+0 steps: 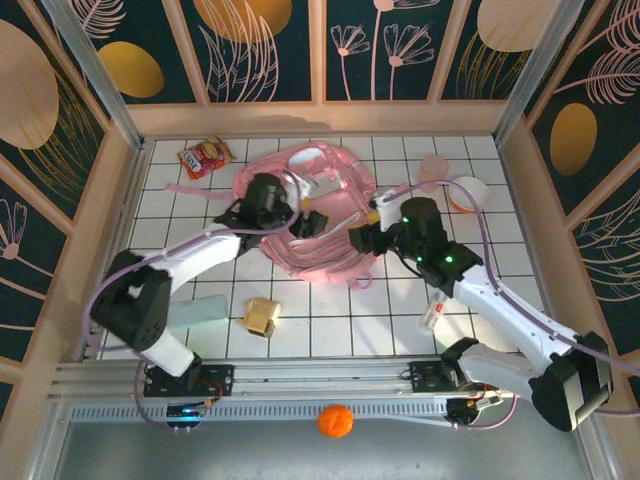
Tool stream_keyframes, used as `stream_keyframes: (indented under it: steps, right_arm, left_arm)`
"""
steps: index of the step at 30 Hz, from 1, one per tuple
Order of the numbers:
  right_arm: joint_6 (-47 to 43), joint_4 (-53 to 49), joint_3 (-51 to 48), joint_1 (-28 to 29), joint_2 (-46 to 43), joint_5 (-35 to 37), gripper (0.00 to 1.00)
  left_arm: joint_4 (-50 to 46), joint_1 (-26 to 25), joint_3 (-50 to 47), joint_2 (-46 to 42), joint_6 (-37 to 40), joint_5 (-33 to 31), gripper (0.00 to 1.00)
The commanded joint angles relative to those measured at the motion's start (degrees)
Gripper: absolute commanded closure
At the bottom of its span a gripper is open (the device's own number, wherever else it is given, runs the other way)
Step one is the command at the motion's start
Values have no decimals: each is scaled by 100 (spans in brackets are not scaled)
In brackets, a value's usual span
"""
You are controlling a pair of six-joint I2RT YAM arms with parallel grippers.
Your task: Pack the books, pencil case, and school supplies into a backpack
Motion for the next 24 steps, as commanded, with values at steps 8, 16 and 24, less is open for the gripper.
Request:
stream_keyframes:
  steps: [8, 16, 24]
  right_arm:
    - [-3686, -1157, 519, 1134, 1586, 163, 36]
    - [-3782, -280, 886, 1299, 2859, 1032, 21]
    - [-4222, 244, 569, 1326, 3446, 1656, 26]
  left_arm:
    - [599, 1316, -1602, -1338, -2093, -9, 19]
    - [1294, 1550, -2710, -1939, -3019, -616, 19]
    - [1434, 1554, -3008, -1987, -3670, -832, 20]
